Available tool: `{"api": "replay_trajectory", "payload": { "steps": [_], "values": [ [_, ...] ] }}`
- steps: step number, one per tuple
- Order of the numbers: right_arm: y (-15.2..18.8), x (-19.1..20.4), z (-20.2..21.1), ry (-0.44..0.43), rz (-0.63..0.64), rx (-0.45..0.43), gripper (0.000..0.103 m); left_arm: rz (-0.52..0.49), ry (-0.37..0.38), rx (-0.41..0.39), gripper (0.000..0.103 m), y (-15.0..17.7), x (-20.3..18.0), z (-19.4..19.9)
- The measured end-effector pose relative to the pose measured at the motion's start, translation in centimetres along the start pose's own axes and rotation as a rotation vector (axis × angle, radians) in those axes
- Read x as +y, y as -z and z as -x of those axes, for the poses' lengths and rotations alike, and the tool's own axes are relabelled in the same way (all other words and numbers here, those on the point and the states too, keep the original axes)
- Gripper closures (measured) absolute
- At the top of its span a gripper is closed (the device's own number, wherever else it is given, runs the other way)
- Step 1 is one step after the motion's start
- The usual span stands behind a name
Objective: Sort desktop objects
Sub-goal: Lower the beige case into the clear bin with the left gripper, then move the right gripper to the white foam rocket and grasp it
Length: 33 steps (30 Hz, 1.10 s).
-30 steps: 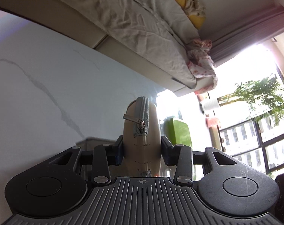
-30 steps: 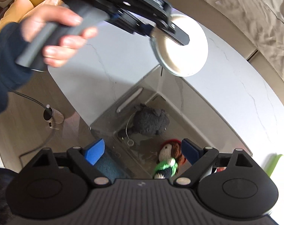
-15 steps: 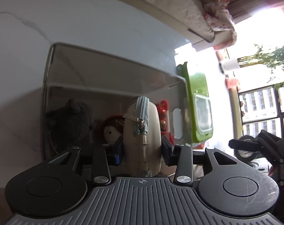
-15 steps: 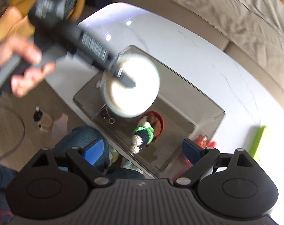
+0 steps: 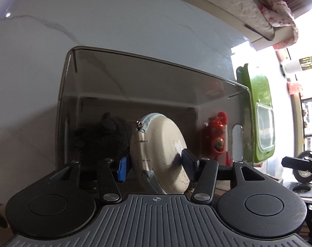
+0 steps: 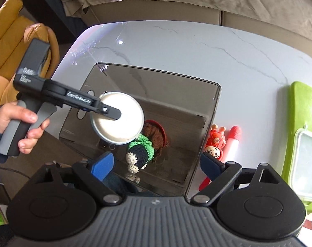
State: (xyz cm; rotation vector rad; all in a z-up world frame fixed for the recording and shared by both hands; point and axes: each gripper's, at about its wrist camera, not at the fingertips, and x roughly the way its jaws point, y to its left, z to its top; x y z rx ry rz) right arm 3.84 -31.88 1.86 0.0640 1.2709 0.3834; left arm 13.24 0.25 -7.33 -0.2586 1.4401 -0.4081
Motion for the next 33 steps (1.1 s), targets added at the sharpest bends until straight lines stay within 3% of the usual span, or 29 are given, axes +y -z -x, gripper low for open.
{"api": "replay_trajectory", "payload": {
  "steps": [4, 11, 16, 19, 24, 26, 29, 33],
  "values": [
    [0.2, -1.7, -1.1, -0.019, -0.049, 0.006, 0.011, -0.003, -0.081, 0.001, 0.044, 0.1, 0.4, 0.3],
    [0.7, -3.0, -2.2, -0.029, -0.081, 0.023, 0.011, -0.120, -0.202, -0.010, 0.047, 0.1, -0.6, 0.5],
    [1.1, -3.2, -1.9, 0.040, -0.049, -0.001, 0.011, -0.158, -0.168, -0.070, 0.047, 0.1, -2.8, 2.8],
    [1.5, -4.2, -1.4, 0.072, -0.054, -0.026, 0.011, -0.213, -0.100, -0.082, 0.043, 0.6, -6.0, 3.9],
    [3.6, -8.9, -0.4, 0.060, -0.195, -0.161, 0.012, -0.359, -0.061, -0.076, 0.009, 2.1, -13.1, 3.4],
    [5.1, -11.0, -1.2, 0.069, -0.239, -0.183, 0.018, -0.429, -0.091, -0.052, 0.009, 2.9, -15.8, 2.3],
    [7.7, -14.5, -4.5, 0.099, -0.330, -0.139, 0.038, -0.515, -0.184, 0.007, 0.007, 3.6, -18.8, -0.1],
    [10.7, -17.5, -9.0, 0.012, -0.438, -0.106, 0.039, -0.646, -0.371, 0.081, 0.005, 4.6, -21.2, -3.0]
  ]
}}
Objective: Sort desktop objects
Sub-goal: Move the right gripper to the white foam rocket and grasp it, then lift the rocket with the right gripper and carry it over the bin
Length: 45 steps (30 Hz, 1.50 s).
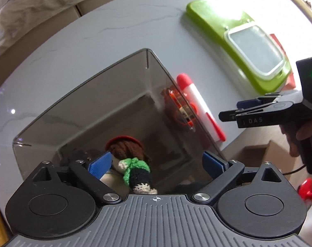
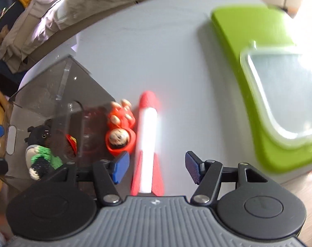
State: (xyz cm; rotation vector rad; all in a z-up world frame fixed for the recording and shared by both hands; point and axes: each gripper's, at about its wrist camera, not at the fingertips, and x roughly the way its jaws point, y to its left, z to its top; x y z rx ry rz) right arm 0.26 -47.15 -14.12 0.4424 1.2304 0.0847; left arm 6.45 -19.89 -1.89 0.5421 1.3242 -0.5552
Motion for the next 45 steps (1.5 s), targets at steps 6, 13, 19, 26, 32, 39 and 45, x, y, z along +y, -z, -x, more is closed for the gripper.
{"api": "replay_trajectory", "payload": {
  "steps": [6, 13, 19, 26, 32, 39, 45],
  "values": [
    [1.7, 0.3, -2.5, -0.055, 0.063, -0.048, 0.039, -0.066, -0.065, 0.035, 0.003, -0.8, -1.7, -1.2],
    [1.4, 1.2, -3.9, -0.057, 0.097, -0.041, 0.039, -0.225, -0.156, 0.077, 0.003, -0.8, -4.3, -2.6],
    [1.3, 1.8, -4.8, -0.066, 0.110, -0.024, 0.041, -0.484, -0.141, 0.053, 0.001, 1.0, -9.1, -0.9],
    [1.5, 2.6, -5.4, -0.051, 0.149, -0.016, 0.044, -0.601, -0.029, 0.098, 0.000, 3.1, -10.8, -0.7],
    [1.3, 3.1, -5.3, 0.003, 0.181, -0.008, 0.062, -0.560, 0.084, 0.058, 0.000, 3.7, -9.8, -1.0],
    [0.6, 3.6, -4.3, 0.038, 0.206, 0.004, 0.068, -0.496, 0.204, 0.015, 0.000, 3.5, -8.4, -1.3],
    [-1.6, 4.4, 1.2, 0.127, 0.242, -0.079, 0.068, -0.445, 0.253, -0.012, 0.000, 3.6, -6.5, -1.7]
  ]
}}
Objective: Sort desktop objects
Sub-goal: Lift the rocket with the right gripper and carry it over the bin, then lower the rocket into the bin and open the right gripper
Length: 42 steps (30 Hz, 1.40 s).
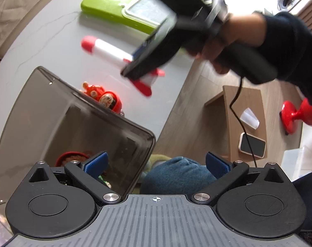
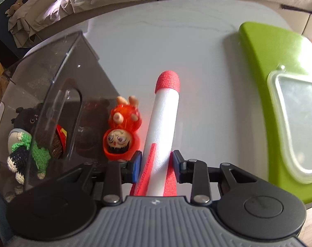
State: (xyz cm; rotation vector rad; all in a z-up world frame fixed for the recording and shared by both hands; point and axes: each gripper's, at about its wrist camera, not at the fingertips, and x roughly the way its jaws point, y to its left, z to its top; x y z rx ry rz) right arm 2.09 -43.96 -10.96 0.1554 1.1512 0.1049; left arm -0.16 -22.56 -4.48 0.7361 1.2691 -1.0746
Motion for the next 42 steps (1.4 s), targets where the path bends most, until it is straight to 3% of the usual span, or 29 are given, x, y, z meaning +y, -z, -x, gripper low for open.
{"api": "replay_trajectory", "payload": {
  "steps": [5, 8, 13, 20, 26, 32, 37, 42],
  "values": [
    [-3.9, 2.0, 6.8, -0.023, 0.028, -0.115, 0.068, 0.057, 0.027, -0.045, 0.000, 1.7, 1.6, 0.6],
    [-5.8, 5.8, 8.8, -0.067, 0.095, -0.133, 0.068, 0.090, 0.041, -0.066, 0.000, 3.1, 2.7, 1.2],
    [-7.8, 12.8, 7.8, -0.088, 0.241, -0.059, 0.068, 0.162, 0.049, -0.084, 0.000, 6.0, 5.2, 1.9],
    [-6.8, 19.6, 2.4, -0.066, 0.368, 0.139, 0.068, 0.273, 0.074, -0.115, 0.000, 9.8, 8.2, 1.9],
    [-5.5, 20.8, -2.1, 0.018, 0.412, 0.264, 0.067, 0.297, 0.096, -0.150, 0.000, 11.3, 9.6, 2.4],
    [-4.5, 21.1, -4.3, 0.077, 0.433, 0.325, 0.067, 0.325, 0.114, -0.171, 0.000, 11.8, 10.3, 2.6],
    [-4.2, 20.7, -4.1, 0.070, 0.408, 0.340, 0.065, 0.327, 0.108, -0.158, 0.000, 11.7, 10.1, 2.2],
    [-4.6, 19.3, -1.7, 0.040, 0.355, 0.313, 0.055, 0.327, 0.101, -0.154, 0.000, 11.2, 9.7, 2.4]
  ]
}}
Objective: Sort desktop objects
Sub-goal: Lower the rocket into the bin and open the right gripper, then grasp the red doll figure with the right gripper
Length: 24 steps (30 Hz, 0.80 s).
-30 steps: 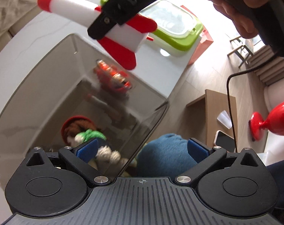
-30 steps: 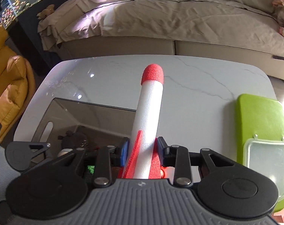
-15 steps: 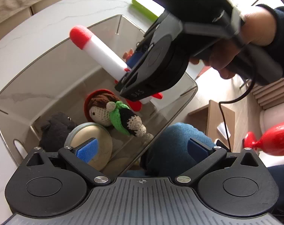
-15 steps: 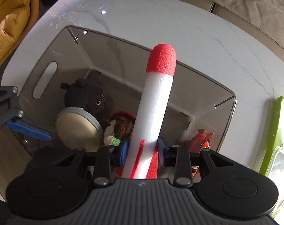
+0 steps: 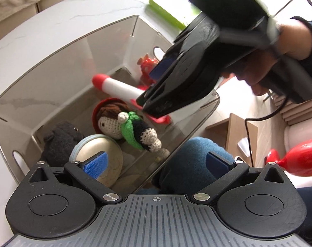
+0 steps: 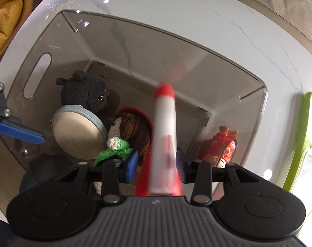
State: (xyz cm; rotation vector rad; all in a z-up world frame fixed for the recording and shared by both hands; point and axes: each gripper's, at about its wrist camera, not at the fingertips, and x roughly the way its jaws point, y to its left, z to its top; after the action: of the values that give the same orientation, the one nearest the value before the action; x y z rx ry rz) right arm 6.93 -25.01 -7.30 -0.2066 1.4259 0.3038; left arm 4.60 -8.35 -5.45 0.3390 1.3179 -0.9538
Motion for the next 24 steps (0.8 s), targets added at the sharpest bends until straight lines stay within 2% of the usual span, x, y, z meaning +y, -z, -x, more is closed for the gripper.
{"api": "replay_trajectory", "payload": {
  "steps": [2, 5, 7, 9, 11, 16, 21, 24],
  "values": [
    [0.5, -1.2, 1.7, -0.037, -0.035, -0.037, 0.055, -0.004, -0.006, 0.005, 0.000, 0.0, -0.3, -0.1],
    [2.1, -4.1, 5.1, -0.102, -0.118, -0.168, 0.055, -0.011, -0.016, 0.015, 0.000, -0.2, -0.8, -0.4],
    [3.7, -6.8, 7.0, -0.147, -0.200, -0.270, 0.049, -0.015, -0.022, 0.023, 0.000, -0.4, -1.2, -0.6],
    [5.9, -10.1, 8.3, -0.192, -0.307, -0.377, 0.035, -0.019, -0.027, 0.035, 0.000, -0.8, -1.7, -0.9],
    [7.9, -13.2, 7.7, -0.203, -0.401, -0.417, 0.034, -0.029, -0.028, 0.044, 0.000, -1.4, -2.4, -1.2],
    [11.6, -18.2, 2.2, -0.185, -0.584, -0.351, 0.042, -0.062, -0.027, 0.043, 0.000, -3.0, -4.4, -1.5],
    [12.0, -17.3, -2.5, -0.160, -0.547, -0.338, 0.041, -0.084, -0.020, 0.054, 0.000, -4.4, -5.6, -1.8],
    [11.5, -16.9, -4.0, -0.192, -0.540, -0.358, 0.040, -0.096, -0.028, 0.071, 0.000, -4.9, -6.2, -2.2]
  ]
}}
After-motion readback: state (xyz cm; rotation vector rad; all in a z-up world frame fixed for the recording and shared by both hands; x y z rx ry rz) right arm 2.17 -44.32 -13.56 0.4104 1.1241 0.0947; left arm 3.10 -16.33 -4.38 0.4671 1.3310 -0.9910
